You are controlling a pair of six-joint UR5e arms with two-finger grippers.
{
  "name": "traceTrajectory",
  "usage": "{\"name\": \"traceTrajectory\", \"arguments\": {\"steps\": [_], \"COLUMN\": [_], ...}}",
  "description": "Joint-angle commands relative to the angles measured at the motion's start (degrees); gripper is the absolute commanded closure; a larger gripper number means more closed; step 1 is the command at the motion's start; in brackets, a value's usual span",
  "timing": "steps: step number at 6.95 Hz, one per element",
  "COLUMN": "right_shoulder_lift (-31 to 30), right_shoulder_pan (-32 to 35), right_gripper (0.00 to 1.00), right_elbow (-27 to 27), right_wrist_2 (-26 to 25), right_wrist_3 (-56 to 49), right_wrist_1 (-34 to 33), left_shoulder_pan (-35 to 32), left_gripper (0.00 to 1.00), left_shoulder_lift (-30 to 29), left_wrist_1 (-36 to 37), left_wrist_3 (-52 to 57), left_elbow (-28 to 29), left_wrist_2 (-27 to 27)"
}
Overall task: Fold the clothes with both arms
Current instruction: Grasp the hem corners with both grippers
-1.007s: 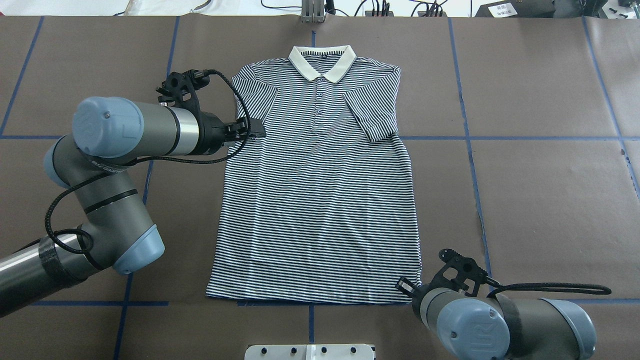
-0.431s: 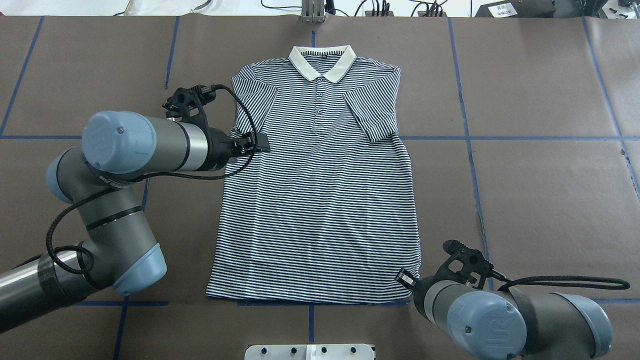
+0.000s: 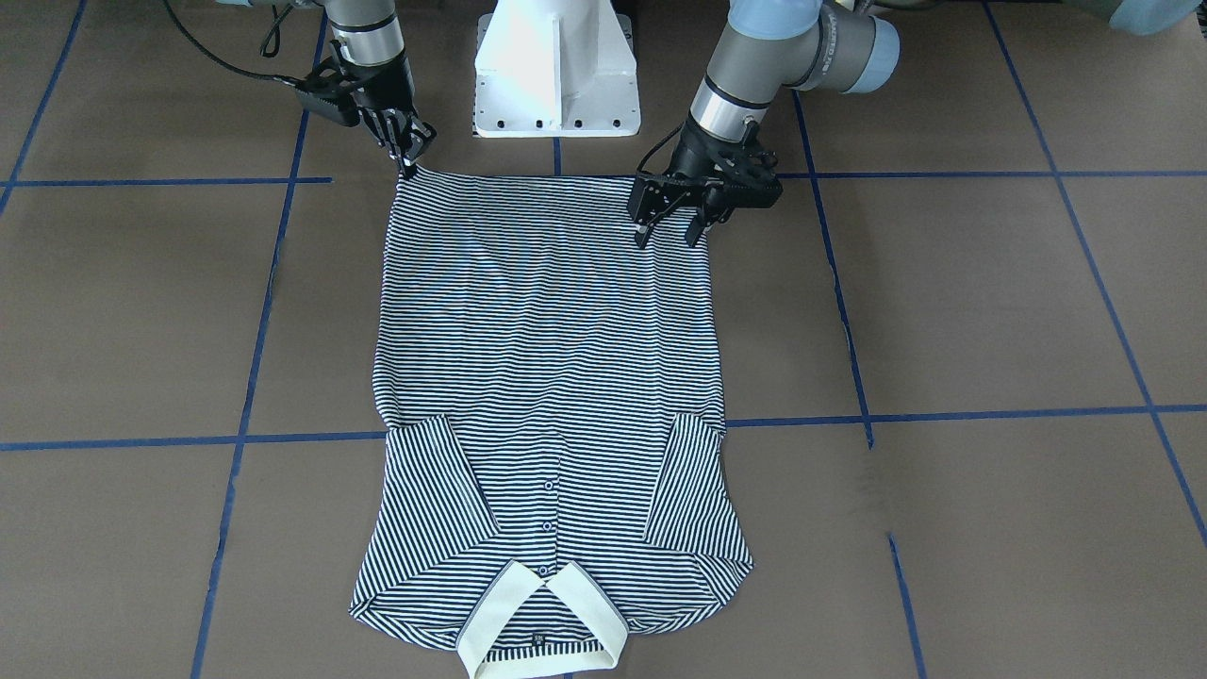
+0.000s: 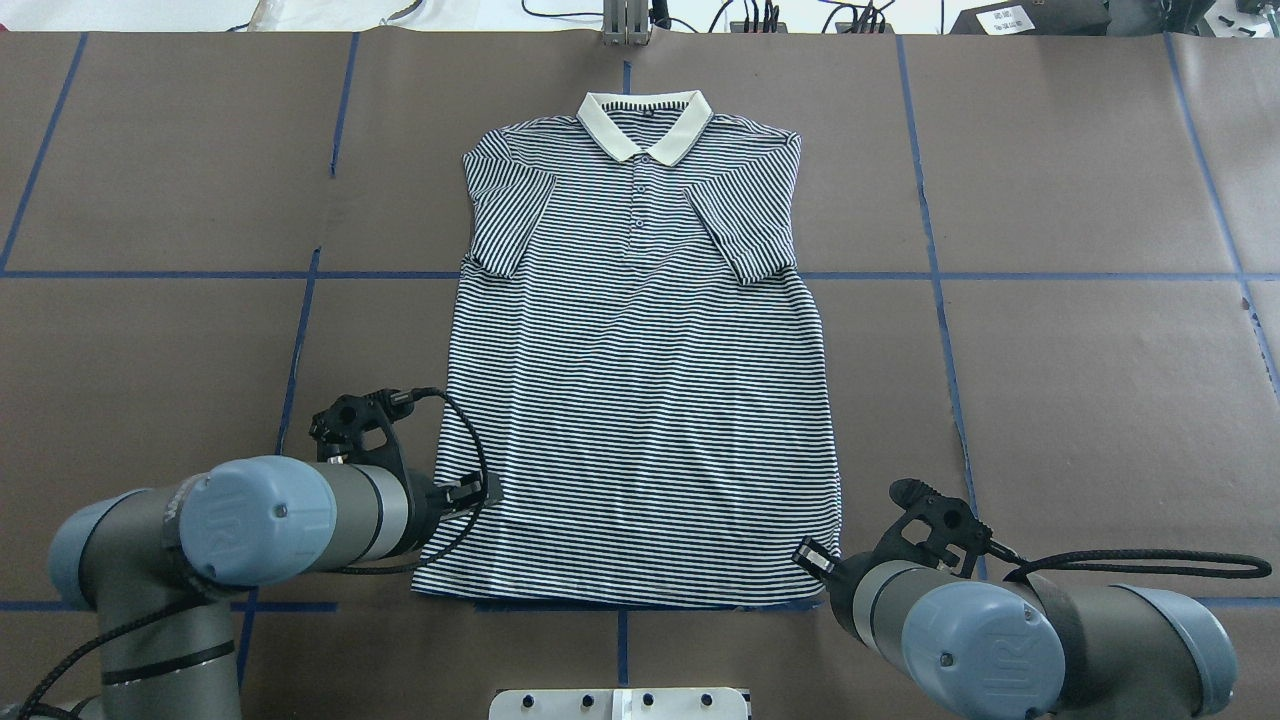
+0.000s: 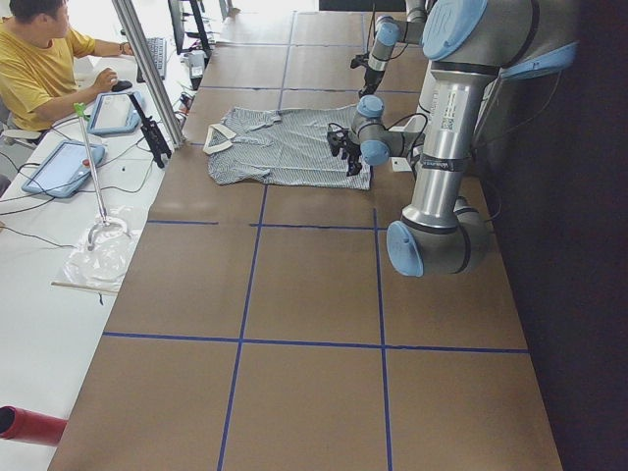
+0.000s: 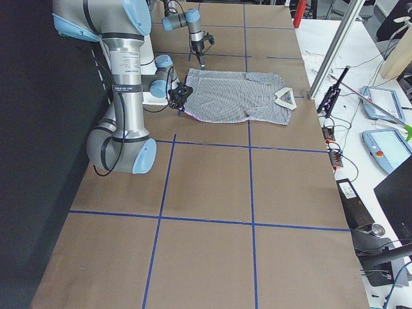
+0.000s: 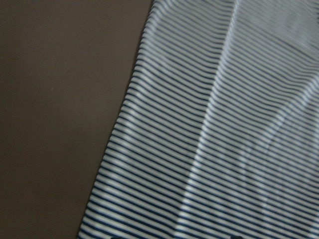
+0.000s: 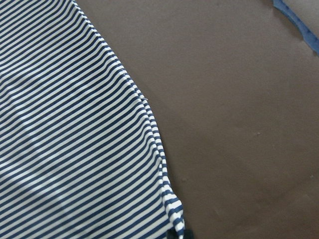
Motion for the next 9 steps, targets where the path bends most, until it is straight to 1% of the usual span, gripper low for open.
{"name": "traceTrajectory", "arguments": {"steps": [1,4,5,6,7,8,9], "right_shoulder_lift": [-0.03,0.06,0.06,0.24,0.24,0.15,0.06], "right_shoulder_pan": [0.02,-0.07,-0.07,-0.07,-0.07,-0.07,0.02], "right_gripper": [1.0,1.0,1.0,1.0,1.0,1.0,1.0], "right_elbow": [-0.25,-0.34,-0.25,-0.25,-0.25,-0.25,-0.16], "right_wrist_2": [-0.07,-0.07,-0.07,-0.07,-0.07,-0.07,-0.07], "right_wrist_3": [0.09,0.09,0.09,0.09,0.09,0.09,0.09], "right_wrist_1": [-0.01,-0.01,-0.01,-0.01,-0.01,-0.01,-0.01], "left_shoulder_pan": [2.67,4.52,5.13,5.14,5.49,5.58,5.49], "left_gripper": [0.26,0.32,0.36,0.57,0.95,1.0,1.0], "left_shoulder_lift": [2.69,4.36,4.45,4.45,4.45,4.27,4.19], "left_wrist_1": [0.36,0.45,0.45,0.45,0.45,0.45,0.54], "left_wrist_3": [-1.89,-1.98,-1.98,-3.03,-4.0,-4.01,-4.09], "left_elbow": [-0.64,-0.56,-0.47,-0.56,-0.56,-0.64,-1.69], "left_wrist_2": [1.06,0.97,0.97,0.97,0.97,0.79,0.62]}}
